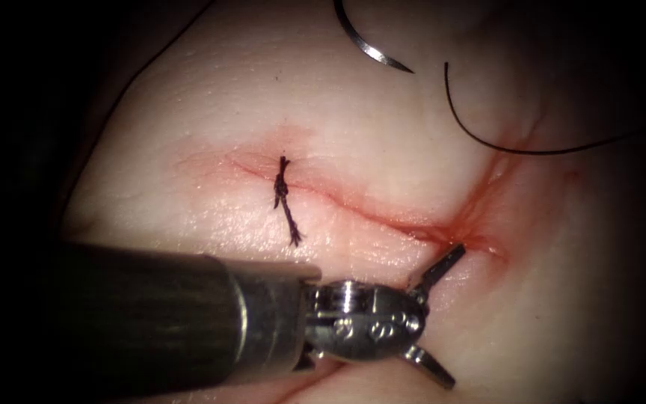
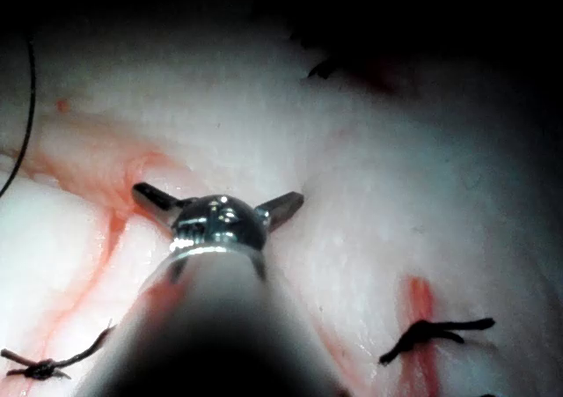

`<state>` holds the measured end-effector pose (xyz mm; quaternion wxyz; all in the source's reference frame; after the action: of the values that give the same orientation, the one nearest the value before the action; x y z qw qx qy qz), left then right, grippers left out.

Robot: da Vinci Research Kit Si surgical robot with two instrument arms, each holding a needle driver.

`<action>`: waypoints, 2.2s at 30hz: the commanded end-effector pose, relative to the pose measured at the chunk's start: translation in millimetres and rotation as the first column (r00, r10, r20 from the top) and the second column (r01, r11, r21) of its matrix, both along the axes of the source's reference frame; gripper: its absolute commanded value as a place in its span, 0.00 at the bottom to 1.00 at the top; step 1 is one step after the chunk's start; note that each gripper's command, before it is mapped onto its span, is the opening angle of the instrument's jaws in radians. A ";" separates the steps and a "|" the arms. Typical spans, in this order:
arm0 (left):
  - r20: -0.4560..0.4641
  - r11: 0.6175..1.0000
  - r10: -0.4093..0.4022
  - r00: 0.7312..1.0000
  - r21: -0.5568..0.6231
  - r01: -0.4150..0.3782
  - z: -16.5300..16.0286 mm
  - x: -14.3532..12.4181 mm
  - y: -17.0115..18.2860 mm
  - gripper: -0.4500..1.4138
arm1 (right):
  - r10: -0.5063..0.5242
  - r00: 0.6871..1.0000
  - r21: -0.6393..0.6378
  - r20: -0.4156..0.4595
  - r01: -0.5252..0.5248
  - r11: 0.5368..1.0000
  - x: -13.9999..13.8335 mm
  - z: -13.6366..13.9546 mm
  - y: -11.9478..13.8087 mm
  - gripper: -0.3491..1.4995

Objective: Wound Closure

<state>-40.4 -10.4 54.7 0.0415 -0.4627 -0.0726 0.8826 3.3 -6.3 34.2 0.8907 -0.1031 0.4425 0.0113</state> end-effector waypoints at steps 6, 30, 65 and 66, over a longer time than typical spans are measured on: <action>0.106 0.997 -0.064 0.992 -0.027 0.067 -7.4 -0.4 0.3 0.93 | -0.022 0.996 0.036 -0.088 0.025 0.999 2.8 0.3 -1.5 0.00; 0.050 0.934 -0.318 0.947 -0.153 0.322 -10.5 14.6 3.0 0.64 | -0.069 0.951 0.176 -0.303 0.127 0.976 17.4 5.1 -6.9 0.03; 0.031 0.942 -0.157 0.987 -0.296 0.159 -1.8 13.2 5.0 0.44 | -0.062 0.952 0.161 -0.299 0.115 0.980 17.5 5.4 -7.5 0.06; 0.026 0.943 -0.153 0.988 -0.294 0.154 -1.8 13.2 4.9 0.45 | -0.062 0.952 0.161 -0.299 0.115 0.980 17.5 5.4 -7.5 0.06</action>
<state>-26.6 -5.5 52.4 0.0400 -0.4677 0.0955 0.8778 20.1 -14.0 39.3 0.8215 -0.0004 0.5696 0.0262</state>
